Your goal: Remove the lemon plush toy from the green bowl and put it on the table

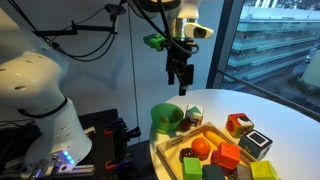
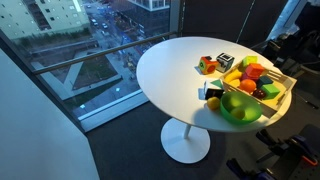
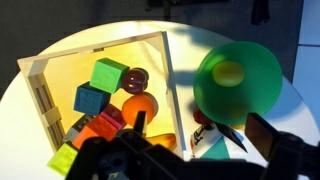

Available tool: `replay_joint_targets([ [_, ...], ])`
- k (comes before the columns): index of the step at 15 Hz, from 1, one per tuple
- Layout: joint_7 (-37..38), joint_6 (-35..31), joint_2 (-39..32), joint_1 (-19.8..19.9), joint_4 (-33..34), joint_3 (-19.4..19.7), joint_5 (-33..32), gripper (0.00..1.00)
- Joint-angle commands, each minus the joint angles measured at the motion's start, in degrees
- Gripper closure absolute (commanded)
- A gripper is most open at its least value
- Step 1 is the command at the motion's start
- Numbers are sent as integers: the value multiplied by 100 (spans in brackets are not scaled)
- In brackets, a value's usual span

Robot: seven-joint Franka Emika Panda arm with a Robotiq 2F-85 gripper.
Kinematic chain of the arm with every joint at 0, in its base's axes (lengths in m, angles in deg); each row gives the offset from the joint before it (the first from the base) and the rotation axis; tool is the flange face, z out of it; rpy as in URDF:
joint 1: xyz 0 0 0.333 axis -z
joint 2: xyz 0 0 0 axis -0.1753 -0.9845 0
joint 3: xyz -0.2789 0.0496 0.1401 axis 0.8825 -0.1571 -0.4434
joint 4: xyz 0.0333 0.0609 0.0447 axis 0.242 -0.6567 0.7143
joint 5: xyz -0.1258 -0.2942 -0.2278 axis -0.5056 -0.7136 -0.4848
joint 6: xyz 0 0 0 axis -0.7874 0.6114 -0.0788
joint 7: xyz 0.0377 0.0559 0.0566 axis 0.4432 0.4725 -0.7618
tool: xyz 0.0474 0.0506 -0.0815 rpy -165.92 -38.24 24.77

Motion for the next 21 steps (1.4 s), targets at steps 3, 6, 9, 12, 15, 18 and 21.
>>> replay_joint_targets([
  [3,-8,-441,-103,-59,-84,41,253,0],
  [6,1,-621,-115,-141,-274,-18,359,0],
  [9,-5,-774,-125,-238,-504,-81,418,0],
  [12,45,-1006,-124,-299,-791,-185,347,0],
  [15,132,-1398,-150,-297,-1109,-325,205,0],
  [18,241,-1853,-253,-287,-1391,-451,110,0],
  [21,365,-2273,-390,-284,-1570,-559,57,0],
])
